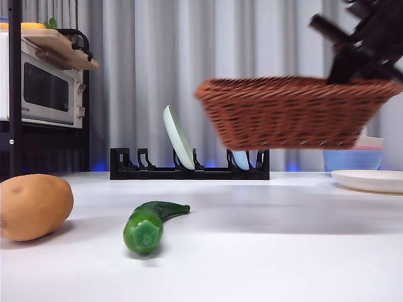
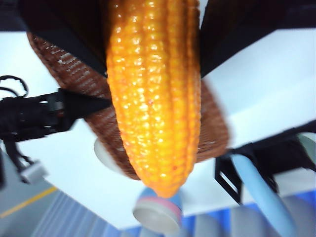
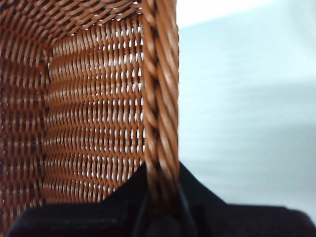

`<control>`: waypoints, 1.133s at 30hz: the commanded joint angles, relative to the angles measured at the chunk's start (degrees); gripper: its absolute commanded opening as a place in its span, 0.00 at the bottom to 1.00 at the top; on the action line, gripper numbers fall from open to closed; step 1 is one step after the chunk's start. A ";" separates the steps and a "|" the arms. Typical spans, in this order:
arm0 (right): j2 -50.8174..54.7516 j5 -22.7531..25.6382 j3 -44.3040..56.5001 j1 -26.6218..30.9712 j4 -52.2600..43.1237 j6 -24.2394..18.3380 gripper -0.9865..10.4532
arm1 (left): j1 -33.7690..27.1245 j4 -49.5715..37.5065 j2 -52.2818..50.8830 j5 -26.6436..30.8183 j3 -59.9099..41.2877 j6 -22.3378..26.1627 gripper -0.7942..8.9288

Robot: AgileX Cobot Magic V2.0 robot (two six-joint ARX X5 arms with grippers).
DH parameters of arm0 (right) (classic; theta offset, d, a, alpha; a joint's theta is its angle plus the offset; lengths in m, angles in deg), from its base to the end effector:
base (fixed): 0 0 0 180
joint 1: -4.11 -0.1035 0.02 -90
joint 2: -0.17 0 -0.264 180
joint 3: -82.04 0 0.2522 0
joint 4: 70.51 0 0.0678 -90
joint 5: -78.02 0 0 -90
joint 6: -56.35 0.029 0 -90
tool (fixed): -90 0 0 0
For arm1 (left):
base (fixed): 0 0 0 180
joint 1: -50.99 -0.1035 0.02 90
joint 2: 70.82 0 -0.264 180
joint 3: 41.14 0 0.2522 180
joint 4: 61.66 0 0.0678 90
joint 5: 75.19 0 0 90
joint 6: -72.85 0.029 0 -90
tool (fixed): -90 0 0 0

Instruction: Pick up the basket,pick up the corn from the table,pick up the potato from the table,pick up the cucumber from the table,put all items into the basket

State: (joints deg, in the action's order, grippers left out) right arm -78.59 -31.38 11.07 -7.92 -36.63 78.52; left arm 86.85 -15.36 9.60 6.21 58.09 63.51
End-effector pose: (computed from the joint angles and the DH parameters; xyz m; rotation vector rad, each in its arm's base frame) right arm 0.2811 0.0698 0.2650 0.4075 0.8278 0.3757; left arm 0.2409 -0.1795 0.4006 -0.0360 0.5380 -0.7189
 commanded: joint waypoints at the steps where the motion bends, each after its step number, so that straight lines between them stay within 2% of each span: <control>1: -1.27 -1.90 -0.39 -2.75 -2.64 2.71 0.07 | 3.45 0.50 2.45 4.20 -0.68 -1.07 0.07; 5: -1.64 -1.64 -0.39 -5.55 -4.90 2.97 0.07 | 7.30 1.99 6.38 8.92 -0.68 -1.62 0.07; 7: -1.60 -1.64 -0.42 -6.19 -5.88 4.09 0.07 | 8.11 3.41 8.52 9.73 -0.68 -3.58 0.07; 18: -1.57 -1.68 -0.42 -6.14 -6.03 4.39 0.07 | 10.73 4.70 16.96 10.12 -0.68 -4.46 0.09; 19: -1.57 -1.68 -0.42 -6.14 -6.03 4.39 0.07 | 10.73 4.70 16.96 10.12 -0.68 -4.48 0.13; 20: -1.57 -1.68 -0.42 -6.14 -6.03 4.39 0.07 | 10.75 4.61 16.96 10.10 -0.68 -4.50 0.22; 23: -1.57 -1.66 -0.42 -6.14 -6.03 4.39 0.07 | 10.75 4.68 16.94 10.08 -0.68 -4.48 0.56; 24: -1.57 -1.66 -0.42 -6.14 -6.05 4.39 0.07 | 10.73 4.72 16.94 10.05 -0.68 -4.46 0.60; 34: -1.57 -1.68 -0.42 -6.03 -6.03 4.39 0.07 | 10.67 6.84 11.87 10.14 1.92 -2.34 0.60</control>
State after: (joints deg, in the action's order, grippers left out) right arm -80.43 -32.56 11.07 -14.13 -41.60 82.09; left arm 97.62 -8.37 23.50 16.03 58.85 60.21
